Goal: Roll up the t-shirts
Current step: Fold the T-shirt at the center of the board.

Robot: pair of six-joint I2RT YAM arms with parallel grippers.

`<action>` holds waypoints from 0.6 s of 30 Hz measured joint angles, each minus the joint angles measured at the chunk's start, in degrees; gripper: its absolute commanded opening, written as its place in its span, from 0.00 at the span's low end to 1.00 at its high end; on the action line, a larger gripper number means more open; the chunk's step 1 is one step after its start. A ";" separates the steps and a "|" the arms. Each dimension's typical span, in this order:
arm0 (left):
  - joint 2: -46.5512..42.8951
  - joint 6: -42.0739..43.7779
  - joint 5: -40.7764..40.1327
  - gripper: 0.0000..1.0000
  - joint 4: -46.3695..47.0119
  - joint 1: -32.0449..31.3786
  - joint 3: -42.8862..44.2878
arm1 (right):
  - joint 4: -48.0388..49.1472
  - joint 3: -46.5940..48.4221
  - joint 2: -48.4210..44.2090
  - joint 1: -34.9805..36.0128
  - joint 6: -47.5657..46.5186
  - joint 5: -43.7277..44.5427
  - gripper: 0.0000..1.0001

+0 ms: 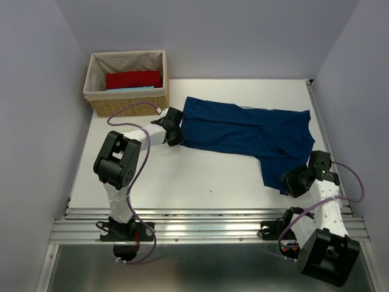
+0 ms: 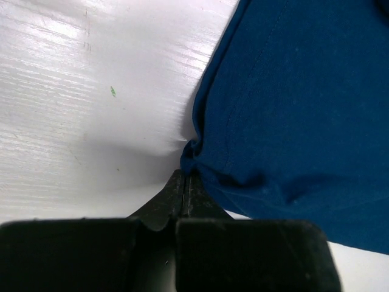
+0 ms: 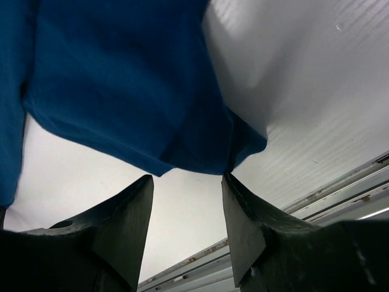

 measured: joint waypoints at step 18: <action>-0.33 0.94 0.07 0.00 -3.26 1.62 2.54 | 7.26 -6.05 0.94 0.00 5.35 5.33 0.42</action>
